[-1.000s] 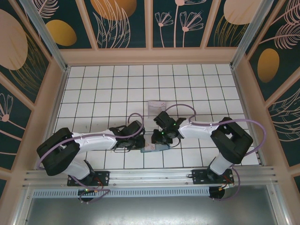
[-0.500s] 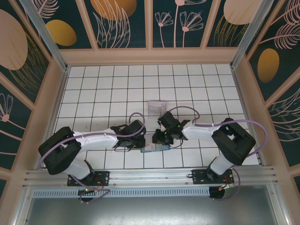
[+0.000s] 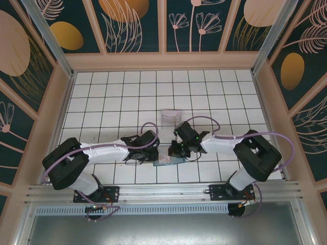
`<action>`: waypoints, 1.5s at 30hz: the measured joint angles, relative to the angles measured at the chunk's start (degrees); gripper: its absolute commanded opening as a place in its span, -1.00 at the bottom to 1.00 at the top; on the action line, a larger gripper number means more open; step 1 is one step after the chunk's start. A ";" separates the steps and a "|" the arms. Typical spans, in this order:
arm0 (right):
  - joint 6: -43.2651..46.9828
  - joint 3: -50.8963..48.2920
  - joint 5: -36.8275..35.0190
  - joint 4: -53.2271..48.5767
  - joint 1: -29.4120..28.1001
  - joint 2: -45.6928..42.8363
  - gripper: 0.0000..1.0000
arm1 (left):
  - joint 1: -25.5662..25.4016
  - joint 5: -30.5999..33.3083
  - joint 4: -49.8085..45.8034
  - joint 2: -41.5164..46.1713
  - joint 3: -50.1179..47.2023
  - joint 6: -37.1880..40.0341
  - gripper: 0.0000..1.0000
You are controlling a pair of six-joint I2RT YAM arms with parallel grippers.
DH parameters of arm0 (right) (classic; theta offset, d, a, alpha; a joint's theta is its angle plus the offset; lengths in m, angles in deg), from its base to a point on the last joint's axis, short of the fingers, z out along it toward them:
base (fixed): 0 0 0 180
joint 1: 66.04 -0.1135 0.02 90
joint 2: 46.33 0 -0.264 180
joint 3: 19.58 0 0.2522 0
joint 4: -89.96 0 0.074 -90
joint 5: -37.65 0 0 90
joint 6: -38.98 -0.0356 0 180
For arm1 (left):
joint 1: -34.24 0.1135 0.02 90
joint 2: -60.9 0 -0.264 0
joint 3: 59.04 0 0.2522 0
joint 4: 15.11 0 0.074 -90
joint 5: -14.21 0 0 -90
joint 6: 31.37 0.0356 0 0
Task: Take the credit cards out of the card holder
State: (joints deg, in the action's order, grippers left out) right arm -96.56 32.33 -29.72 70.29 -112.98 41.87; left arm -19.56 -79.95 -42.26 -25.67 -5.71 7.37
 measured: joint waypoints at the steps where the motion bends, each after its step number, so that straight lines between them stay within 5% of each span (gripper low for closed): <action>1: -0.02 -0.22 -0.02 -0.02 0.15 -0.33 -0.87 | 0.00 0.00 -0.11 -0.04 0.07 0.02 -0.65; 11: -0.11 -2.56 1.49 2.64 0.87 -1.53 -0.60 | 0.00 0.02 -0.94 -0.52 0.92 0.20 -0.65; 21: -0.31 -3.48 2.82 6.03 1.01 -0.17 -0.57 | 0.00 0.02 -1.49 -0.87 1.38 0.22 -0.65; 45: -0.17 -4.92 2.51 2.75 3.58 -6.93 -0.94 | 0.00 0.07 -2.29 -1.64 2.36 0.22 -0.65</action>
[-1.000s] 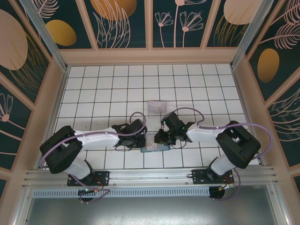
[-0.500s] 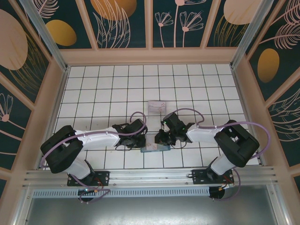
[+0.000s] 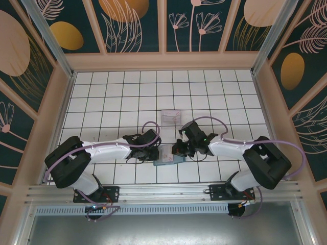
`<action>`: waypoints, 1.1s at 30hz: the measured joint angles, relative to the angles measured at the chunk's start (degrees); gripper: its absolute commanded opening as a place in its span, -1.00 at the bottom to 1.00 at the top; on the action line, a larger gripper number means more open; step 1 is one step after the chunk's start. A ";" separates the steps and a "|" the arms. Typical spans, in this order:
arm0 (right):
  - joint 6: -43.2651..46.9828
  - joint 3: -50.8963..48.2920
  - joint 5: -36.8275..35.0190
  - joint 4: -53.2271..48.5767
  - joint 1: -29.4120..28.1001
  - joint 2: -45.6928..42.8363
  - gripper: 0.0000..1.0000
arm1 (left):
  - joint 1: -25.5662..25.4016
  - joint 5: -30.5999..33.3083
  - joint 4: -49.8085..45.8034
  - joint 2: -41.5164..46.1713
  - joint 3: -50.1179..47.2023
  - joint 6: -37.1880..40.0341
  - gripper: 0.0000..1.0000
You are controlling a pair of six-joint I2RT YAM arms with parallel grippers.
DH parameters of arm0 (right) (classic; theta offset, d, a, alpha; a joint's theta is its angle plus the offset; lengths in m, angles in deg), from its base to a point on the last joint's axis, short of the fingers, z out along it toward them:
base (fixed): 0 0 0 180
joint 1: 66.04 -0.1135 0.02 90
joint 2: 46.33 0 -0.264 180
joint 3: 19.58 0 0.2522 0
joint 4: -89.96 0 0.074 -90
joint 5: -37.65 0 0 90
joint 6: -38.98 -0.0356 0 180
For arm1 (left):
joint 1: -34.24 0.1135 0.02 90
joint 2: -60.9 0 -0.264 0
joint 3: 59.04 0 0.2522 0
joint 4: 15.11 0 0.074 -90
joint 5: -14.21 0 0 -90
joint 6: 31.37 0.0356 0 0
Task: Take the credit cards out of the card holder
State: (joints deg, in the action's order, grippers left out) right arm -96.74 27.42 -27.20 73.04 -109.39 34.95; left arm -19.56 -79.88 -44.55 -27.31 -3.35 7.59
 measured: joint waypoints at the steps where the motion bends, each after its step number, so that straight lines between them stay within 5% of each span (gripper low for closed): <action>1: 0.17 0.00 -0.04 -0.63 0.22 -0.57 -0.94 | 0.00 0.00 0.00 0.00 0.04 0.00 -0.65; 33: 4.72 5.79 -4.04 -16.41 2.19 -8.07 -0.99 | 0.00 0.22 -0.17 -0.22 0.42 0.83 -0.64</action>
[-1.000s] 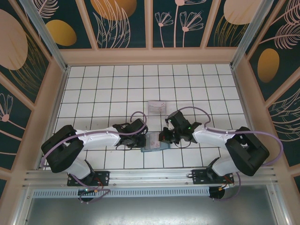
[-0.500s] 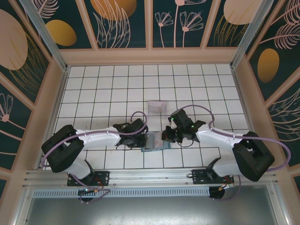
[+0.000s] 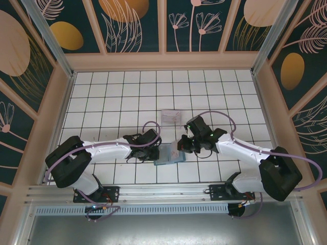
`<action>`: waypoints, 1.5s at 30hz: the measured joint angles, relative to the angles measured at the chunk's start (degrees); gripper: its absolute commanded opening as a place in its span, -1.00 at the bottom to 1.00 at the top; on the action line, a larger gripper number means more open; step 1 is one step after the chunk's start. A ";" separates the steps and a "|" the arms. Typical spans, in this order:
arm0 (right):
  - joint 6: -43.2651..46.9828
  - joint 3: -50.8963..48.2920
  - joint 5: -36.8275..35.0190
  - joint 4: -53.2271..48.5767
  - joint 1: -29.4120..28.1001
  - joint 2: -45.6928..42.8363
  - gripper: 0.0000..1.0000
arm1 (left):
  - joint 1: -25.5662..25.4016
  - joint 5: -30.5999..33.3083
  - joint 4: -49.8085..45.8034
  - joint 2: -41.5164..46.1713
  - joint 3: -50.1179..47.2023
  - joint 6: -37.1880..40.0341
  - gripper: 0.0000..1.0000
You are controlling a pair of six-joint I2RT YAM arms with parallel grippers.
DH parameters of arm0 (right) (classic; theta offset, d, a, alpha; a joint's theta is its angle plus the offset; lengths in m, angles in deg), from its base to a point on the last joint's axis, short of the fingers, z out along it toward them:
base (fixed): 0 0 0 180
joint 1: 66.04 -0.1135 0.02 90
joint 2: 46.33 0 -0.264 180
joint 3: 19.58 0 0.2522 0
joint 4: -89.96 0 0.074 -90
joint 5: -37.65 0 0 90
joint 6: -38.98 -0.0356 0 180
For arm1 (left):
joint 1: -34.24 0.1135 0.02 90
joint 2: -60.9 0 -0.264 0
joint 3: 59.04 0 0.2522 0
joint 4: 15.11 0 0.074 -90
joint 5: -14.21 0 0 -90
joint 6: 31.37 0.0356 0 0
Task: Take the credit cards out of the card holder
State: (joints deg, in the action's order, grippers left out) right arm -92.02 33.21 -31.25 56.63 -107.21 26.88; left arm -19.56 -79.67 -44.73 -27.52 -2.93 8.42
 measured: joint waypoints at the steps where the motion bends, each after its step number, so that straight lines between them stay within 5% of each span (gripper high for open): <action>1: 0.33 0.33 -0.13 -0.46 0.07 0.00 -0.99 | 0.00 0.00 -0.02 0.00 0.00 0.02 -0.63; 14: 16.09 10.12 -5.22 -8.22 0.92 1.62 -1.00 | 0.00 1.77 -1.49 1.29 0.09 0.04 -0.63; 34: 74.31 32.79 -19.63 -18.88 1.44 13.31 -1.00 | 0.00 2.93 -1.53 2.25 0.09 1.14 -0.60; 45: 93.20 41.31 -21.00 -24.35 2.16 20.44 -1.00 | 0.00 2.95 -1.99 2.25 1.42 1.36 -0.61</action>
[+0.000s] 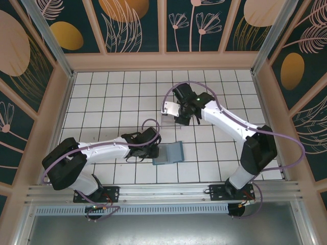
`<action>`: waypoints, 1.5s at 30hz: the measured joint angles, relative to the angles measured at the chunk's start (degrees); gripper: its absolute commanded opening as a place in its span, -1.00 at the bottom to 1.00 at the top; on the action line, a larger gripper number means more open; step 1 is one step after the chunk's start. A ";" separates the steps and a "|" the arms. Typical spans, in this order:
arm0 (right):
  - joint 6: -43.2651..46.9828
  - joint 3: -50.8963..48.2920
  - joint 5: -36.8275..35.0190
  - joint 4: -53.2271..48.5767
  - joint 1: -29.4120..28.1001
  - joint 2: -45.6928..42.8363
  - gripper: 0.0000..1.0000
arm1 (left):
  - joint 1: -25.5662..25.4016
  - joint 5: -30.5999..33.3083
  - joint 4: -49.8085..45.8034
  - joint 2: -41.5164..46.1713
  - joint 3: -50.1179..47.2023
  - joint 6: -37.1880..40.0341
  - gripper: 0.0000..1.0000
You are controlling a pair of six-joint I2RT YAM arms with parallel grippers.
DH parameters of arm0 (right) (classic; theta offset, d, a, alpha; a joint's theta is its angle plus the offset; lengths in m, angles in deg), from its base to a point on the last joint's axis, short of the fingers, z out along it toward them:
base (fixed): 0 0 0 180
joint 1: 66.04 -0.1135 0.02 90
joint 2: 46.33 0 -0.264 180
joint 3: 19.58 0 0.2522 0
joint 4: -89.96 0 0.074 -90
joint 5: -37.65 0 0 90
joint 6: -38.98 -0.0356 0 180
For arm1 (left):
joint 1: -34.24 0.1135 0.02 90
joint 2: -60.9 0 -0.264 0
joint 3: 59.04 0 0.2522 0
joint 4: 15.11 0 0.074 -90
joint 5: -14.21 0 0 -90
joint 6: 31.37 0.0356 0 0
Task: Take the credit cards out of the card holder
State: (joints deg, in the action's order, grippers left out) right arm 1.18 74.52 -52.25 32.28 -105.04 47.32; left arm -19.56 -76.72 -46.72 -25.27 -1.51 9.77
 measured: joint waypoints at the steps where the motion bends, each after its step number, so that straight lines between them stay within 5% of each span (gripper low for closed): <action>1: 0.92 0.94 -0.07 -0.42 0.26 0.76 -1.00 | 0.00 0.02 0.00 0.00 0.09 0.00 -0.61; 21: 9.14 14.88 -0.09 -5.84 2.71 15.08 -1.00 | 0.00 0.20 -0.44 0.46 0.33 -0.07 -0.60; 45: 10.51 20.68 1.03 -9.44 2.95 23.26 -1.00 | 0.00 0.44 -0.44 0.96 0.33 -0.48 -0.62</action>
State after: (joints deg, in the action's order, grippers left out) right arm 11.69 95.19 -51.22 22.84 -102.09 70.57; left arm -19.56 -76.28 -47.15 -24.31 -1.18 9.29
